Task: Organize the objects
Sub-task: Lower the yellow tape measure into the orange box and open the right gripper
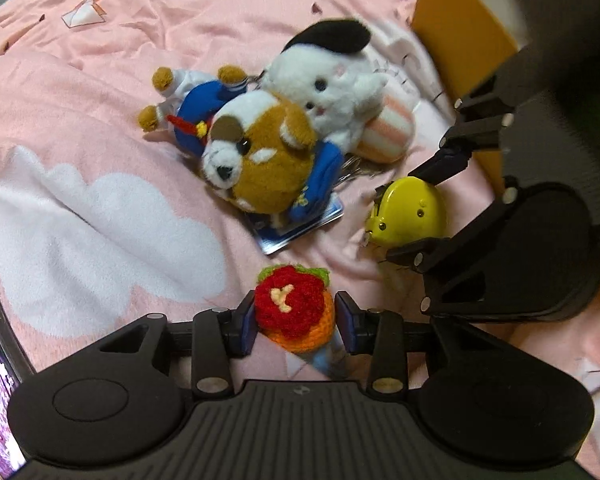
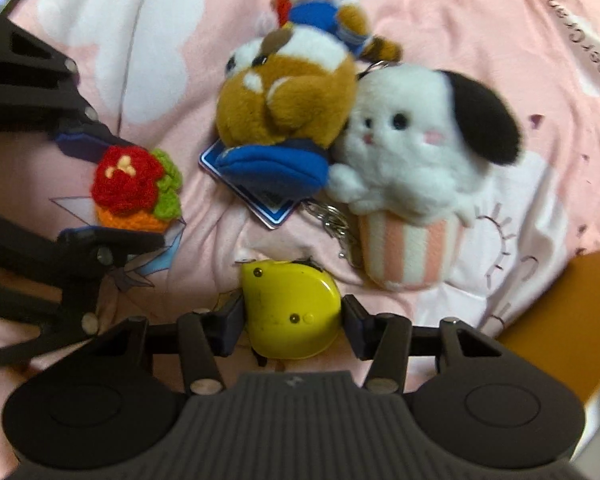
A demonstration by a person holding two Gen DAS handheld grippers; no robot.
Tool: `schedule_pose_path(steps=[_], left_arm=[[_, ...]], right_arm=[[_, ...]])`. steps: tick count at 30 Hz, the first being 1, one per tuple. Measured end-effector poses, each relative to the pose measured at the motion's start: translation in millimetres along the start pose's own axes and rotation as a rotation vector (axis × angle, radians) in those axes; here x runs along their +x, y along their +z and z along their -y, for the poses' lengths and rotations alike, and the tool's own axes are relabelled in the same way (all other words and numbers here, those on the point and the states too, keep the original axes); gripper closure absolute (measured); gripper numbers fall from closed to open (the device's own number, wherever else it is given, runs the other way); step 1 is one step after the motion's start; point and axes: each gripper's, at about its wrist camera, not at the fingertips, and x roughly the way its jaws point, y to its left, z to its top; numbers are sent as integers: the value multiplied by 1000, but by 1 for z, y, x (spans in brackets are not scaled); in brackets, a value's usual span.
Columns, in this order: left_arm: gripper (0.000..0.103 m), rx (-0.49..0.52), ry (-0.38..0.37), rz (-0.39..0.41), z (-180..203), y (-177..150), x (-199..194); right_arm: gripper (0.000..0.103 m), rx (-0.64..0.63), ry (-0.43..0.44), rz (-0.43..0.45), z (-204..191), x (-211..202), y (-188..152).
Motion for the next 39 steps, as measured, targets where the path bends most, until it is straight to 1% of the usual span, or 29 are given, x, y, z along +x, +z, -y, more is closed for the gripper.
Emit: schedule_pose_path(steps=[2, 4, 6, 9, 10, 12, 14, 16, 19, 22, 24, 27, 29, 34, 39], left_arm=[[58, -33, -63, 13, -5, 0, -7], [58, -54, -98, 37, -7, 0, -17], [58, -66, -128, 79, -8, 1, -32], [58, -87, -200, 143, -6, 7, -54], [58, -82, -215, 167, -3, 10, -62], [58, -60, -232, 211, 5, 18, -75], [58, -26, -253, 249, 15, 24, -88], [58, 8, -292, 270, 29, 30, -92], [58, 77, -352, 287, 53, 40, -103], [58, 152, -402, 288, 81, 52, -93], [58, 193, -429, 276, 99, 59, -84], [58, 240, -441, 260, 122, 64, -74], [58, 255, -450, 244, 131, 67, -69], [58, 273, -457, 199, 142, 71, -58], [58, 302, -465, 162, 153, 78, -50]], right_arm=[[50, 24, -4, 44, 5, -17, -10], [50, 55, -1, 92, 10, -36, -21], [50, 77, 3, 147, 15, -58, -34], [50, 84, -2, 224, 18, -93, -49], [50, 80, -1, 239, 19, -101, -31], [50, 78, 1, 264, 25, -122, -41], [50, 61, -26, 262, 36, -143, -54], [50, 43, -66, 231, 46, -159, -74], [50, 6, -146, 122, 63, -165, -100], [50, -22, -190, 0, 77, -159, -123], [50, -41, -184, -83, 87, -150, -136], [50, -89, -174, -166, 99, -137, -146], [50, -100, -154, -195, 108, -129, -148], [49, -154, -58, -257, 115, -105, -143], [49, -172, -41, -368, 125, -78, -144]])
